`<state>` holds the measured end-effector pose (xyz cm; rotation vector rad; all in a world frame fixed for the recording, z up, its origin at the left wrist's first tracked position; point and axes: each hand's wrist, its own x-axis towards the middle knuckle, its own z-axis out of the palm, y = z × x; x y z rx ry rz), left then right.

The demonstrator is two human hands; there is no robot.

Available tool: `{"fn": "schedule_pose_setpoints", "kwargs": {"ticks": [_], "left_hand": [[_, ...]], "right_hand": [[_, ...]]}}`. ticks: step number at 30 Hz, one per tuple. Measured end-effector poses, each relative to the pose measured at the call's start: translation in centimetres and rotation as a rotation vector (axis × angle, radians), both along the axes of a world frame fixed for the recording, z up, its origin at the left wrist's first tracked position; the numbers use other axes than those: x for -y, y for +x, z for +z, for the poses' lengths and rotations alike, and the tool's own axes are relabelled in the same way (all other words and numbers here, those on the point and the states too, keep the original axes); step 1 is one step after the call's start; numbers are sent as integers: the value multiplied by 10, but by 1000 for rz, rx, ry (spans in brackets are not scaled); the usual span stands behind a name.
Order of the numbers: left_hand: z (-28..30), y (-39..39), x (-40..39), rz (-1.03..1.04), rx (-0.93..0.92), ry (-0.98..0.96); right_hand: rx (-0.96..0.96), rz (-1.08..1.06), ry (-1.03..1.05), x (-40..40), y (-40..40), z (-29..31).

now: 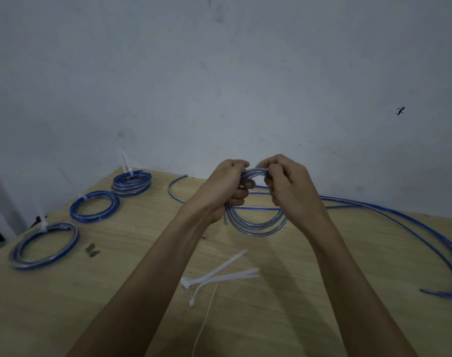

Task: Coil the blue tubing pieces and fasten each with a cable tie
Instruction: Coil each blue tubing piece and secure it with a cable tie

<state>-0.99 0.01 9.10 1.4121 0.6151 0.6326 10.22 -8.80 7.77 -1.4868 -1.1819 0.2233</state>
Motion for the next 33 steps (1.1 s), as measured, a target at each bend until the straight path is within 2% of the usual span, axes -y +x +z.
{"fn": "schedule_pose_setpoints", "kwargs": {"ticks": [3, 7, 12, 14, 16, 19, 22, 25, 27, 29, 31, 33], "left_hand": [[-1, 0, 4, 36, -70, 39], [1, 0, 2, 81, 45, 4], [-4, -1, 7, 8, -60, 377], [-7, 1, 8, 86, -113, 534], [-10, 6, 7, 173, -130, 606], [-11, 6, 2, 281, -157, 626], [-11, 3, -9, 300, -186, 615], [-11, 2, -15, 165, -151, 488], [-9, 1, -17, 60, -148, 373], [-9, -2, -19, 12, -144, 351], [-12, -2, -20, 45, -124, 488], [-17, 0, -21, 104, -135, 734]], "right_hand": [[205, 63, -29, 2, -2, -2], [290, 19, -33, 1, -1, -1], [132, -123, 140, 2, 6, 0], [82, -112, 144, 1, 5, 0], [56, -89, 133, -1, 4, -2], [74, -8, 52, -2, 4, -5], [313, -2, -91, 1, 7, -8], [544, -89, -168, 2, 8, -10], [612, -121, -211, 2, 8, -10], [636, -138, -255, 1, 11, -11], [629, -150, -269, 0, 12, -12], [612, -162, -241, 0, 12, -13]]}}
